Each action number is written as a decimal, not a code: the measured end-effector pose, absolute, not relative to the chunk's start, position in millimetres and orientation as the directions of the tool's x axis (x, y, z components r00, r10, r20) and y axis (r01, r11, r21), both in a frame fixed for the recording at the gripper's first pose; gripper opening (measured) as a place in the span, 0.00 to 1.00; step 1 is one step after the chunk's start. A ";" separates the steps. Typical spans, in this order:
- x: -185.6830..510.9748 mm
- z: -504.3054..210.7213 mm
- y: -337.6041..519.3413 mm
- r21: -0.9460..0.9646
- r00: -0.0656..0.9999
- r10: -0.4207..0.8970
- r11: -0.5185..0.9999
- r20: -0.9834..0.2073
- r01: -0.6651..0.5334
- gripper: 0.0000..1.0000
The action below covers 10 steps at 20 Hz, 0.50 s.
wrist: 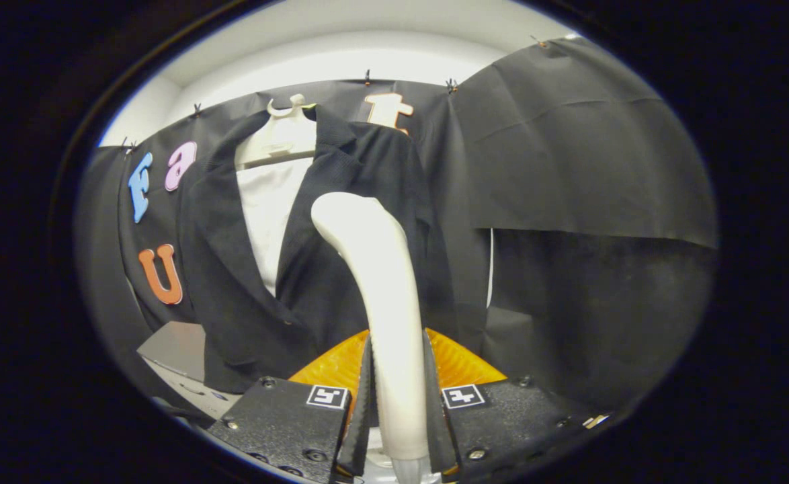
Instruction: Iron the clothes twice with a garment steamer, once on the left side and once on the right side.
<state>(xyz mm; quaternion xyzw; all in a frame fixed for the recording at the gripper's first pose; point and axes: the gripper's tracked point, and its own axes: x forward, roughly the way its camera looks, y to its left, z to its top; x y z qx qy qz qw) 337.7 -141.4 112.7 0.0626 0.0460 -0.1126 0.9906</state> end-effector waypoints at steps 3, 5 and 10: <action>353.1 116.2 -139.1 0.097 0.966 -0.237 0.964 -0.107 0.248 0.38; 358.7 115.2 -139.6 0.075 0.960 -0.255 0.962 -0.112 0.264 0.38; 365.8 107.8 -135.6 0.025 0.947 -0.302 0.951 -0.112 0.307 0.38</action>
